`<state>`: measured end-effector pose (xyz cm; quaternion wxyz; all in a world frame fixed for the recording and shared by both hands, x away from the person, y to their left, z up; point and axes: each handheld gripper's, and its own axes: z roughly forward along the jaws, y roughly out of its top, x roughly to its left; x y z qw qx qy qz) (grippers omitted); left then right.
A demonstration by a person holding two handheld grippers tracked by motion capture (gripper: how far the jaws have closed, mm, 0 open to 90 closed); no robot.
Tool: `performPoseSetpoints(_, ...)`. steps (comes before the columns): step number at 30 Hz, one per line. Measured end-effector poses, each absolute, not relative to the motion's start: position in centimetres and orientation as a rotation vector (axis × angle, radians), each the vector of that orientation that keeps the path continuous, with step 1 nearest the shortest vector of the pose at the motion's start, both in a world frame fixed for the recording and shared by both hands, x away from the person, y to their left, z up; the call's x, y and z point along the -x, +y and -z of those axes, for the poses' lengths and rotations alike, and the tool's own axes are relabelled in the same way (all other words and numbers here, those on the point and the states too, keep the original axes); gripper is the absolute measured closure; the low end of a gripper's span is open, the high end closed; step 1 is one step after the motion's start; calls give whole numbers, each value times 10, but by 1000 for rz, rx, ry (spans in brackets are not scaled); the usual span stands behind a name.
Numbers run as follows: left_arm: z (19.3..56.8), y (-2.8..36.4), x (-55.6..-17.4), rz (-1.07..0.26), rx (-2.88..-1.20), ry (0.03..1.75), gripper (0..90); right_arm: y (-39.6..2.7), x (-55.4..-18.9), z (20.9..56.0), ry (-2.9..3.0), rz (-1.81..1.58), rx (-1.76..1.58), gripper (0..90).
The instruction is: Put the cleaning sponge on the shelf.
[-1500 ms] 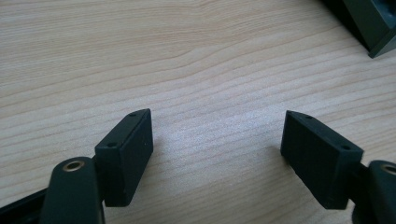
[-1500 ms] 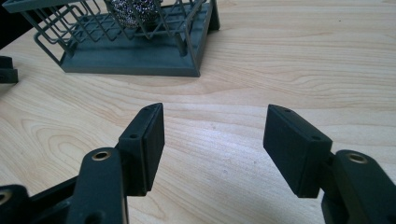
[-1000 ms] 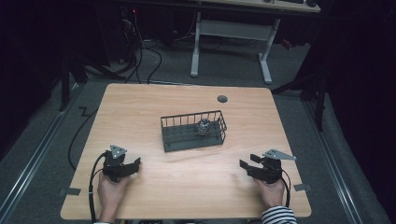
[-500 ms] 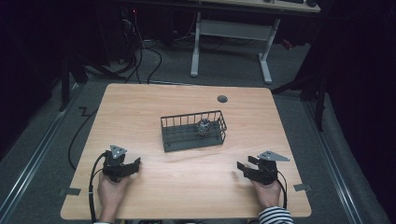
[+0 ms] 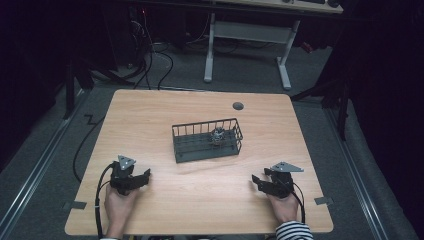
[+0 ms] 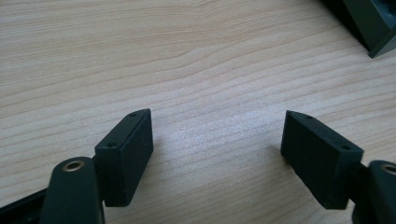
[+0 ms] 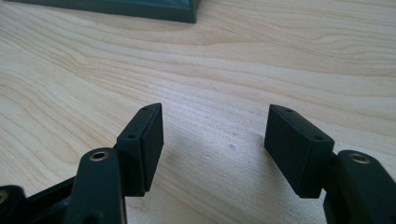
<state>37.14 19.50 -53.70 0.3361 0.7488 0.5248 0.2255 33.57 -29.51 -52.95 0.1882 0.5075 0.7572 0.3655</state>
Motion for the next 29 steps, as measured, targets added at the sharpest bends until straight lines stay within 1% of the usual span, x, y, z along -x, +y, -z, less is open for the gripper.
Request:
performPoseSetpoints(19,537,195,-371,-589,-1953,1369,257,-287,-334,531,2138,-907,-1369,358)
performPoseSetpoints(29,537,195,-371,-590,-1953,1368,256,-287,-334,531,2151,-906,-1363,312)
